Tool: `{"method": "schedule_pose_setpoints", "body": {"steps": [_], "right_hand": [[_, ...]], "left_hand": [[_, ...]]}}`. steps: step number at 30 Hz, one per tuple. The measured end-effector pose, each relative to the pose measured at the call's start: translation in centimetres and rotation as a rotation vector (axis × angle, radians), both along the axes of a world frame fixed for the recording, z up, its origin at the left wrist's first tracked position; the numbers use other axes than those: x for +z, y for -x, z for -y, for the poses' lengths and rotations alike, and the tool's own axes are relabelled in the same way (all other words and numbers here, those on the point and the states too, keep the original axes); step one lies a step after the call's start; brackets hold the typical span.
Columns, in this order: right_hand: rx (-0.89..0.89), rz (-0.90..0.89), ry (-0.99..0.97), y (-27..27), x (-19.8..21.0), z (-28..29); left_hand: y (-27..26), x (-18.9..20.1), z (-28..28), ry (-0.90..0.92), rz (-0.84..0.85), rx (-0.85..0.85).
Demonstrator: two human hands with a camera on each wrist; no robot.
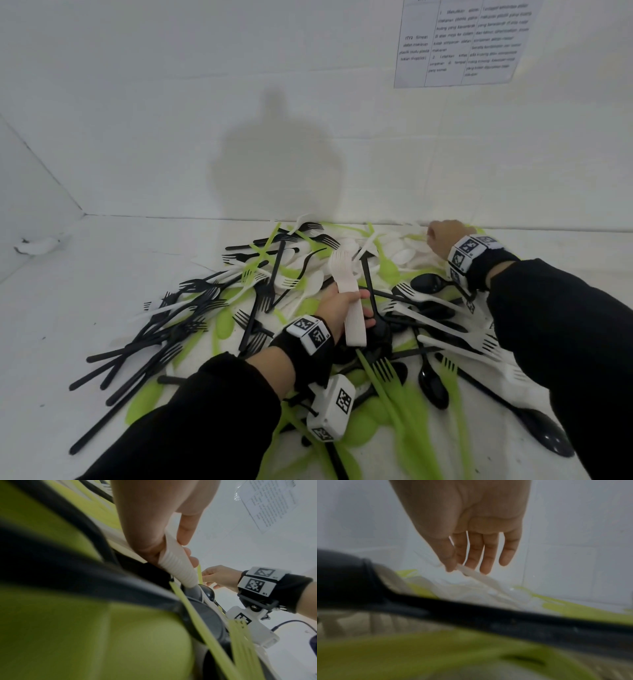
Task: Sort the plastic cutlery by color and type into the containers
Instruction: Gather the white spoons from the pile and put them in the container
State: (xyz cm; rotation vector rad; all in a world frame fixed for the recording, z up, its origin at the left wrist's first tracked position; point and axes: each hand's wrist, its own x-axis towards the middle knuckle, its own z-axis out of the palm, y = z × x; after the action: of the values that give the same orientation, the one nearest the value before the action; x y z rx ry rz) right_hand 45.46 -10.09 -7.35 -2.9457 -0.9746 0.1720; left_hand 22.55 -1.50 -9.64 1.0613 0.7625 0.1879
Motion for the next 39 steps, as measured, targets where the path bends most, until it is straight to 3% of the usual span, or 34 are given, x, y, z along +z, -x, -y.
{"method": "schedule_pose_setpoints", "body": {"steps": [6,12,17,21,23,25,28,36,39], "right_hand": [[-0.167,-0.165,-0.285,0.5,0.5,-0.4],[-0.062,-0.329,-0.034,2.0,0.0,-1.8],[-0.027,-0.25,0.039,2.1,-0.9,-2.5],[-0.119,-0.346,-0.165,2.1,0.3,-2.4],[-0.211,-0.478,-0.439,1.4,0.8,-2.3],[-0.359,-0.671,-0.858,1.3,1.6,-1.8],[-0.445,-0.774,-1.16,0.9,2.9,-1.4],[-0.271,-0.92,-1.346,0.9,5.2,-0.7],[-0.259,-0.88,-1.212,1.0,4.5,-0.5]], "left_hand": [[0.0,0.0,0.3,-0.009,-0.004,0.006],[-0.1,-0.1,0.3,-0.03,-0.024,0.008],[0.0,-0.1,0.4,-0.043,-0.018,0.001],[0.1,-0.1,0.4,-0.04,-0.005,-0.011],[0.1,-0.1,0.5,-0.041,0.004,-0.012],[0.2,-0.2,0.5,-0.039,0.01,-0.011],[0.3,-0.2,0.6,-0.04,0.011,-0.004],[0.4,-0.3,0.9,-0.038,0.028,0.009],[0.4,-0.3,0.9,-0.036,0.025,0.013]]}}
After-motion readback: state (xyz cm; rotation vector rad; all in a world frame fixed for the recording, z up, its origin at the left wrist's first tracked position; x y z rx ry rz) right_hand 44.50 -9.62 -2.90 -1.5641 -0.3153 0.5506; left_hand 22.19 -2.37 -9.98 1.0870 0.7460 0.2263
